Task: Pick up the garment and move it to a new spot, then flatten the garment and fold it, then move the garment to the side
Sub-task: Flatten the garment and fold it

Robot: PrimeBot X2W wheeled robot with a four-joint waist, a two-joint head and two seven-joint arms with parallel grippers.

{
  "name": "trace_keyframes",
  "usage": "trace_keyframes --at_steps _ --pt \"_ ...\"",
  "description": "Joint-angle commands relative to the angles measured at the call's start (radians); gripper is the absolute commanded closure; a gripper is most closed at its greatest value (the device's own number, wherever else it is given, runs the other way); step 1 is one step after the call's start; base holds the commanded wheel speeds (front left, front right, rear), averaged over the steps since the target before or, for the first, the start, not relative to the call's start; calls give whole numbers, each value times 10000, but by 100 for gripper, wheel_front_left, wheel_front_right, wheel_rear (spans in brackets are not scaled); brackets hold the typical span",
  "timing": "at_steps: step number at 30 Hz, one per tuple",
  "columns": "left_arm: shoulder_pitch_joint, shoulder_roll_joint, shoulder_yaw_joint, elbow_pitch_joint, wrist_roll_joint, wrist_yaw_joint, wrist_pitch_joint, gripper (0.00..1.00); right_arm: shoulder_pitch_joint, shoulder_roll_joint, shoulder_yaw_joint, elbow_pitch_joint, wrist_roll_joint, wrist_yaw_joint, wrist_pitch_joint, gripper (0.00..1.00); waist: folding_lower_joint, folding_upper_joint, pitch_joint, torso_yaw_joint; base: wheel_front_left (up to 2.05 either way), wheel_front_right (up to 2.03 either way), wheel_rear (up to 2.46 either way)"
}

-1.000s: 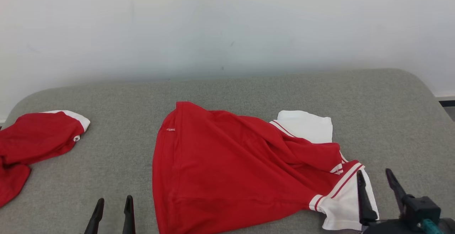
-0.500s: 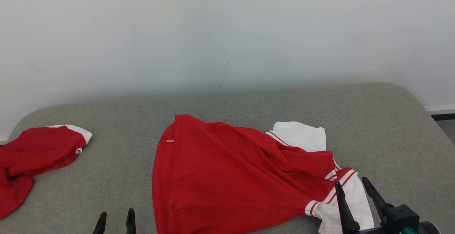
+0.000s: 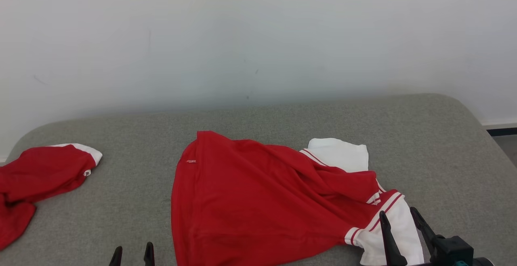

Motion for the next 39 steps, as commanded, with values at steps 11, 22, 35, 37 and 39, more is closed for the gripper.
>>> trace_keyframes --at_steps 11,22,35,37,39 --pt "-214 4 -54 213 88 -64 -7 0 -51 90 -40 205 56 -27 49 0 0 0 132 3 0 0 0" --pt "-1945 8 -1028 1429 -419 -129 1617 0 -313 -165 -855 472 284 -27 1937 0 0 0 728 67 0 0 0" --pt "-3951 13 -1646 3506 -1008 533 3940 0 -682 -493 -633 1079 509 -27 2986 0 0 0 1554 -320 0 0 0" --pt "-4056 13 -1669 3573 -1104 544 4080 0 -677 -462 -636 1131 528 -27 2944 0 0 0 1617 -366 0 0 0" --pt "-4099 8 -1741 3595 -1142 537 4222 0 -717 -452 -652 1156 537 -27 2893 0 0 0 1681 -386 0 0 0"
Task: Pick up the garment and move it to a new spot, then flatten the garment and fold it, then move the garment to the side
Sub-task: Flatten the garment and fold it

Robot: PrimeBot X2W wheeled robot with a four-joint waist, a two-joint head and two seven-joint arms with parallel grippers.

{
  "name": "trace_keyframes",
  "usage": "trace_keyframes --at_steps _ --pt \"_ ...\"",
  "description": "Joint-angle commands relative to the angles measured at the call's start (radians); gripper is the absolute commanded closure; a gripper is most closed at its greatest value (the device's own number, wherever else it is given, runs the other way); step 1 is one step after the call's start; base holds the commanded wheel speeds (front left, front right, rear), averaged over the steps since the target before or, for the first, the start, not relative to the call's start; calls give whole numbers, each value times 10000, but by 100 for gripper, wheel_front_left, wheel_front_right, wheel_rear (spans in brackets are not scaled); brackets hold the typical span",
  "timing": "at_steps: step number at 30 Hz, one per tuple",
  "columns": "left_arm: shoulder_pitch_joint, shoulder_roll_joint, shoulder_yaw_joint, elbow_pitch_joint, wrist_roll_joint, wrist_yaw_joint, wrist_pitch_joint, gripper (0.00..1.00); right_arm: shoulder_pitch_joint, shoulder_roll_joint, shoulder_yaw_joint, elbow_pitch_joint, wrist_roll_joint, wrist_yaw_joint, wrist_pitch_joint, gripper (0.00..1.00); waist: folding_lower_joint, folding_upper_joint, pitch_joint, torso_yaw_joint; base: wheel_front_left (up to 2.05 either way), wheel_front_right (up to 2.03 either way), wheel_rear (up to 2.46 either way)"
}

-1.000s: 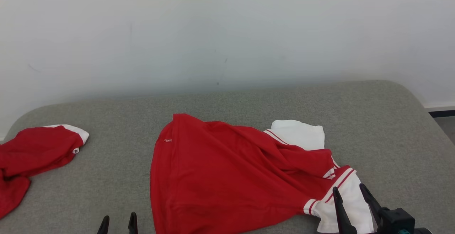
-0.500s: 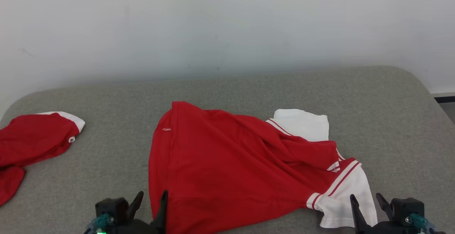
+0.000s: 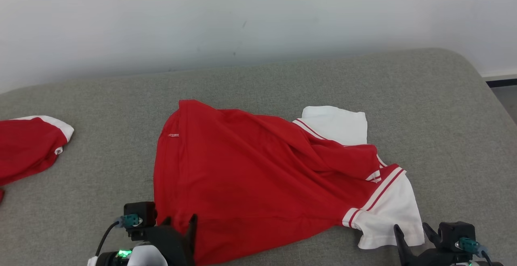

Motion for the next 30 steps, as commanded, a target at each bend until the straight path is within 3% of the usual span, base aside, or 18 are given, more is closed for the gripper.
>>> trace_keyframes --at_steps 1,2,3,5,6,18,30 --pt "-133 17 -31 8 -30 19 65 0 -44 -22 -37 44 24 -27 -66 0 -1 -2 104 -61 0 0 0" --pt "-151 24 -52 3 -22 29 92 4 -46 -14 -42 55 22 -27 -75 0 -1 -2 126 -61 0 0 0" --pt "-174 29 -64 -11 -22 33 77 22 -54 -7 -49 70 26 -27 -87 0 -1 -2 155 -59 0 0 0" --pt "-223 52 -104 -63 21 42 -5 84 -77 -23 -26 143 60 -27 -47 0 -1 -2 203 -47 0 0 0" --pt "-234 52 -121 -73 11 44 1 100 -94 -24 -22 143 79 -27 -50 0 -1 -2 236 -35 0 0 0" --pt "36 23 -545 -362 -224 227 -482 100 89 -214 -646 176 56 -27 524 0 -1 -2 692 227 0 0 0" --pt "-337 16 -946 -266 -500 256 -769 100 -488 -155 -1043 1118 -200 -27 950 0 -1 -2 966 308 0 0 0"
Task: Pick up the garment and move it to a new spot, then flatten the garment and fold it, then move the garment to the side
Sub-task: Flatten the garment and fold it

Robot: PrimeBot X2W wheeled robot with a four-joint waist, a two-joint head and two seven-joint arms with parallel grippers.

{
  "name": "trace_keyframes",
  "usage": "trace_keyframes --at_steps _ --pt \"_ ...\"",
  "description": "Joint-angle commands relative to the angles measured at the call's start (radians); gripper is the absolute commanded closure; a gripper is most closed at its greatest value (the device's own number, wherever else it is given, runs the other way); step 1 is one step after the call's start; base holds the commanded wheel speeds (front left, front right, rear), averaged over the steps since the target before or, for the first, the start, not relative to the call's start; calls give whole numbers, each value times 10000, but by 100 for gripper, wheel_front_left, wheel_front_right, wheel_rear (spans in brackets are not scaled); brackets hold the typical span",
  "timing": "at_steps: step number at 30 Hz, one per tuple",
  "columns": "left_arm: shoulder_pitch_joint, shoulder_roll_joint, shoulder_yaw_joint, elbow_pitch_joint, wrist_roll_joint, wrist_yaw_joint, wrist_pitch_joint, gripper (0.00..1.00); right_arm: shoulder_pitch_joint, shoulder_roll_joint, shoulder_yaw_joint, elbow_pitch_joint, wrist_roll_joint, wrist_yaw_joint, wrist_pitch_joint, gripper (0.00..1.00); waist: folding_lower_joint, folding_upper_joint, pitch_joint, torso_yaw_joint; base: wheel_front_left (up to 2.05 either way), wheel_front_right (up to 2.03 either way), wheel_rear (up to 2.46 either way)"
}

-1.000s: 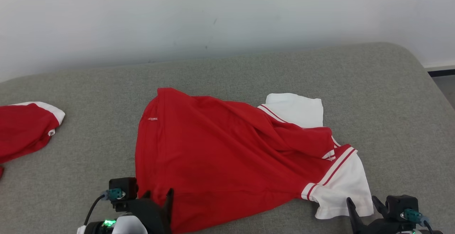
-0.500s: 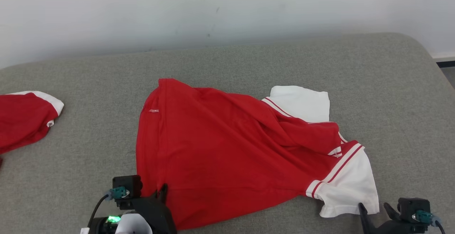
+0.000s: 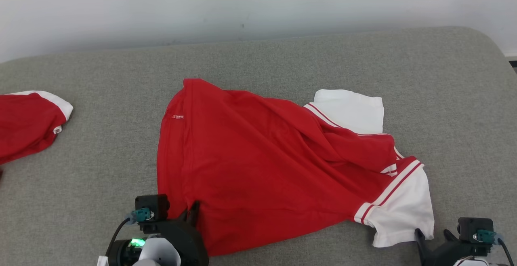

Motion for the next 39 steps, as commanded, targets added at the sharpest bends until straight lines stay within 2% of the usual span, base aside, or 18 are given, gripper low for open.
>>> trace_keyframes --at_steps 1,2,4,5,13,20,24,28,32,36,39 --pt "-111 14 -22 31 -21 10 -41 100 -26 31 39 238 28 -27 205 0 0 0 16 4 0 0 0" --pt "-131 15 -29 45 -35 13 -78 100 -52 29 76 340 83 -27 293 35 0 0 25 0 0 0 0" --pt "-157 14 -46 58 -38 31 -152 100 -141 -6 118 467 155 -27 319 91 0 0 39 -15 0 0 0" --pt "-153 14 -60 63 -53 39 -194 100 -175 -9 144 515 239 -27 326 100 0 0 41 -19 0 0 0" --pt "-8 14 -11 -95 -309 35 -500 100 -398 1 154 -21 1117 -27 -301 100 0 0 -192 -10 0 0 0" --pt "-42 16 281 -925 -914 -66 -903 100 -571 345 307 -1723 3515 -27 -125 100 0 0 -502 -86 0 0 0" --pt "-436 12 441 -1403 -2018 -194 -746 100 -1129 320 422 -2692 4476 -27 402 100 0 0 -404 -214 0 0 0" --pt "-1504 217 447 -1555 -2261 -272 -192 100 -2469 160 531 -3168 4983 -25 1183 100 0 0 50 -384 0 0 0" --pt "-3130 449 814 -1620 -2726 -454 443 100 -4497 342 539 -3070 5519 -24 1859 100 0 0 760 -630 0 0 0" --pt "-5022 701 1424 -1602 -3372 -476 976 100 -6743 297 617 -2423 5400 -25 2343 100 0 0 1501 -849 0 0 0" --pt "-6562 1101 1698 -1616 -3396 -422 1174 100 -8508 406 851 -1800 5257 -21 2529 100 0 0 2239 -1027 0 0 0"
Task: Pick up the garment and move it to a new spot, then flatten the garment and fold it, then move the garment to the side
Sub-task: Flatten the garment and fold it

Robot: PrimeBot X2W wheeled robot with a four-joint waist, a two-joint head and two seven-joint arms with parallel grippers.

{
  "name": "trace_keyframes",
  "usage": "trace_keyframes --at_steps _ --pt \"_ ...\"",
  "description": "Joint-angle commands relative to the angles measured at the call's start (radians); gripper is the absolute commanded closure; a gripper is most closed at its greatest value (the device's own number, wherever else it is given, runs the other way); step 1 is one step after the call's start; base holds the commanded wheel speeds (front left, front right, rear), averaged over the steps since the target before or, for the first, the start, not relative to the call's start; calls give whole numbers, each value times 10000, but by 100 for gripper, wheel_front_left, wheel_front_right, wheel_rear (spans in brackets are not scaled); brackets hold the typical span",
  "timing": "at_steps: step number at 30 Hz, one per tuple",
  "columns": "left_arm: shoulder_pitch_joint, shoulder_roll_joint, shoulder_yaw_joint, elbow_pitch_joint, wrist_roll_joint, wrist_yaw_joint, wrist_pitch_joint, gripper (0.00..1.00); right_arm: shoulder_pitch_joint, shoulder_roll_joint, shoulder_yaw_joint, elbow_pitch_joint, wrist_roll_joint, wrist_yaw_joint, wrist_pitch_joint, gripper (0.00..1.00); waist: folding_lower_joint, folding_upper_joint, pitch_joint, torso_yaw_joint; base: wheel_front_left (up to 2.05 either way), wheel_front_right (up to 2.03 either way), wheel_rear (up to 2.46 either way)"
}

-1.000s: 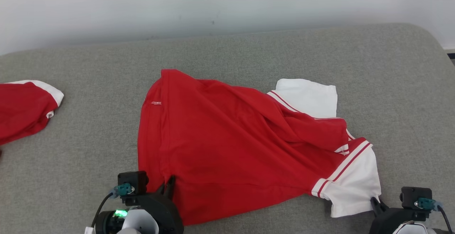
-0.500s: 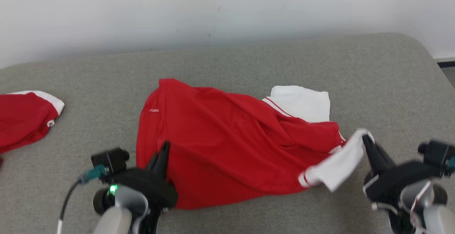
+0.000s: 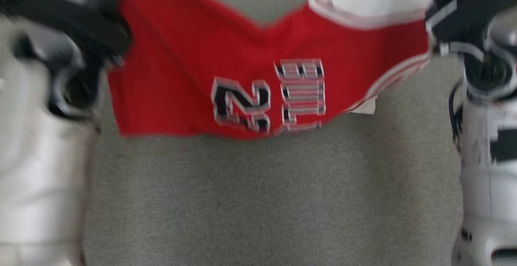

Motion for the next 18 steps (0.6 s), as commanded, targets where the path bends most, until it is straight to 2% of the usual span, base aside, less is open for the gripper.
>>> trace_keyframes --at_steps 1,3,4,6,13,16,17,18 --pt "-759 244 111 -83 196 -15 -238 100 -712 86 149 262 -99 -15 102 100 -2 -2 1273 -424 0 0 0" --pt "-1645 377 210 78 457 -18 -760 100 -1828 75 260 784 -324 -15 -167 100 -2 -2 1801 -481 0 0 0" --pt "-1645 377 210 78 457 -18 -760 100 -1828 75 260 784 -324 -15 -167 100 -2 -2 1801 -481 0 0 0" --pt "-2502 525 273 287 728 18 -1294 100 -2877 190 168 1409 -534 -17 -724 100 -2 -2 2285 -599 0 0 0" --pt "-4907 862 576 1192 1386 -115 -3588 100 -5940 405 -500 3496 -1020 -17 -4293 100 -2 -2 2893 -881 0 0 0" --pt "-5899 918 949 1446 1299 -121 -4288 100 -7132 440 -844 4244 -1184 -17 -5776 100 -2 -2 2979 -962 0 0 0" --pt "-6488 874 1267 1501 1174 -170 -4507 100 -7862 428 -1109 4586 -1345 -17 -6670 100 -2 -2 3096 -996 0 0 0" --pt "-6711 849 1393 1510 1135 -205 -4581 100 -8125 435 -1169 4715 -1445 -17 -6945 100 -2 -2 3168 -1012 0 0 0"
